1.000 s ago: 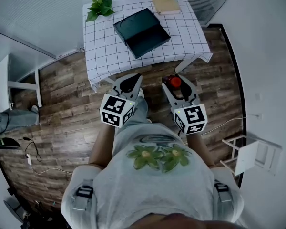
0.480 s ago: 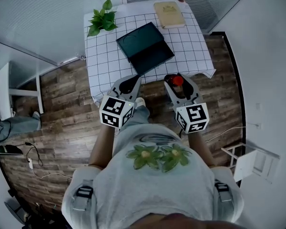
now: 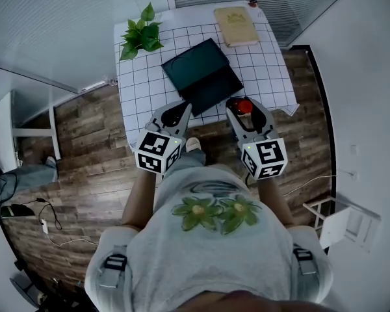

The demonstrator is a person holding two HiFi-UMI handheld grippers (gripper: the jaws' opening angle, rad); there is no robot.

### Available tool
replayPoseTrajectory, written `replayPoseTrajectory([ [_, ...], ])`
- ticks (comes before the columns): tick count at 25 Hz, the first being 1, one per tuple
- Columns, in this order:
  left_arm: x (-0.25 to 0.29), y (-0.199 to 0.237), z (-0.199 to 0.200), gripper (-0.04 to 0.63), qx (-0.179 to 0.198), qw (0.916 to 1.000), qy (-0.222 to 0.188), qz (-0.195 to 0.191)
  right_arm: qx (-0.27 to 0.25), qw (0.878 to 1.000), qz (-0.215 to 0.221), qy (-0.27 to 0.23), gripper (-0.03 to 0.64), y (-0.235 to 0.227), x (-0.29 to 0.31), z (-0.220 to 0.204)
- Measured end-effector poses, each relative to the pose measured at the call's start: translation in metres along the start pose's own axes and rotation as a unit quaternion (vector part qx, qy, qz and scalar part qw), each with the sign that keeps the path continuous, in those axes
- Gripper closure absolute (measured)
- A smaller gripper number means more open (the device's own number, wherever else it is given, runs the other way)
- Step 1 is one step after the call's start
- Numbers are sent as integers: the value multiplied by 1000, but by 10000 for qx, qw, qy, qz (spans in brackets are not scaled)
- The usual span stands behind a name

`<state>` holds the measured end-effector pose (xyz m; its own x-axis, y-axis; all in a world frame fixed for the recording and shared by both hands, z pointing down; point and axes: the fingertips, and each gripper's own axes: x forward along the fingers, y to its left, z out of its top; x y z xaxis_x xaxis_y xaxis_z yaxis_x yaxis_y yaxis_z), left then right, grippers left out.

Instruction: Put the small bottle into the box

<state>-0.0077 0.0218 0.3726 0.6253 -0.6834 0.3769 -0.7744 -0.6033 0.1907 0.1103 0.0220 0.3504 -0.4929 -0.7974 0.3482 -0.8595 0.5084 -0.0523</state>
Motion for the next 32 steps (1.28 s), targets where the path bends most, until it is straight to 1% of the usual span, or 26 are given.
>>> replayPoseTrajectory([
  [8, 12, 29, 1, 597, -98, 9999, 45, 25, 23, 9999, -18, 131, 402, -6, 29, 1],
  [13, 12, 41, -4, 597, -123, 9999, 73, 35, 11, 9998, -23, 208, 402, -7, 42, -5],
  [18, 7, 58, -7, 597, -195, 9997, 69, 129, 0, 9996, -46, 262, 402, -6, 48, -7],
  [25, 8, 55, -10, 597, -183, 9998, 106, 44, -20, 9997, -48, 253, 402, -5, 50, -4],
  [32, 13, 56, -12, 597, -247, 9996, 107, 57, -60, 9995, -19, 293, 402, -9, 56, -5],
])
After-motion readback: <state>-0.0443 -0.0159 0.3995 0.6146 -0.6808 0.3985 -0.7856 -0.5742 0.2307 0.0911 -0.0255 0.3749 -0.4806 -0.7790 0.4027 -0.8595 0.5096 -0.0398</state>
